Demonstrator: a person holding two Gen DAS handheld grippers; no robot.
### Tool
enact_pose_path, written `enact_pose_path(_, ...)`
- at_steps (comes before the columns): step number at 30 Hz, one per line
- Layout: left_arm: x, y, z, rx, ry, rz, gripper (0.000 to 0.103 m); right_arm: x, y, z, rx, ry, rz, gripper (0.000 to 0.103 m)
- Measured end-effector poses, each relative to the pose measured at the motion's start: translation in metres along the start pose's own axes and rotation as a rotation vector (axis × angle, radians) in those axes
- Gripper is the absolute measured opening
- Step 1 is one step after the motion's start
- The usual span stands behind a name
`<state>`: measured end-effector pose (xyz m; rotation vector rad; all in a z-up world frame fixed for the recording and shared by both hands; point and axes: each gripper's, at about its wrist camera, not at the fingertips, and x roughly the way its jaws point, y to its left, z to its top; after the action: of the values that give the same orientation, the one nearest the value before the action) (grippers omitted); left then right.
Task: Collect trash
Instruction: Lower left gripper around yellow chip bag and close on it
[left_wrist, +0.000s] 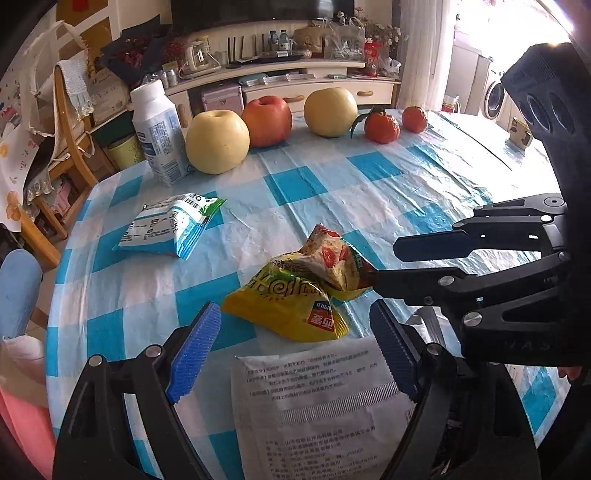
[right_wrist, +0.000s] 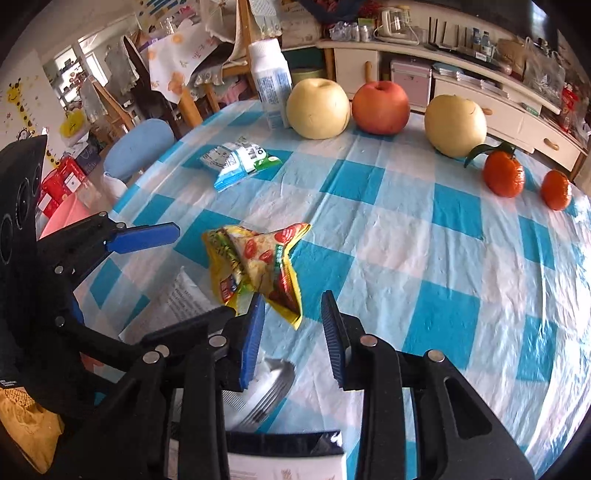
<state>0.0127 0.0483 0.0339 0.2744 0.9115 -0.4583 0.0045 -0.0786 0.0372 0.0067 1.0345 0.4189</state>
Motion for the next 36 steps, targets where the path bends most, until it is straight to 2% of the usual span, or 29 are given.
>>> enact_pose_path(3,0.012,0.002,0.004,0.010,0.035,0.006,0.082,0.009,-0.003,0.005,-0.003,0.029,0.037,0.034)
enact_pose_path(4,0.015,0.003,0.004,0.009,0.045,0.002,0.079,0.012,-0.003,0.008,-0.005,0.038,0.050,0.032)
enact_pose_path(11,0.027,0.009,0.005,0.013,0.071,-0.016,0.076,0.021,-0.003,0.014,-0.038,0.039,0.067,0.021)
enact_pose_path(13,0.029,0.008,0.004,0.027,0.073,-0.014,0.075,0.021,-0.004,0.013,-0.047,0.032,0.063,0.015)
enact_pose_path(18,0.033,0.007,0.004,0.074,0.076,-0.036,0.073,0.021,-0.006,0.016,-0.075,0.007,0.016,0.013)
enact_pose_path(24,0.035,0.006,0.006,0.122,0.071,-0.071,0.073,0.028,-0.013,0.022,-0.090,-0.001,-0.027,0.013)
enact_pose_path(32,0.037,0.007,0.008,0.141,0.057,-0.092,0.074,0.033,-0.020,0.025,-0.075,-0.002,-0.024,0.015)
enact_pose_path(36,0.034,-0.002,0.009,0.201,0.041,-0.036,0.076,0.028,-0.023,0.024,-0.056,-0.005,-0.037,0.028)
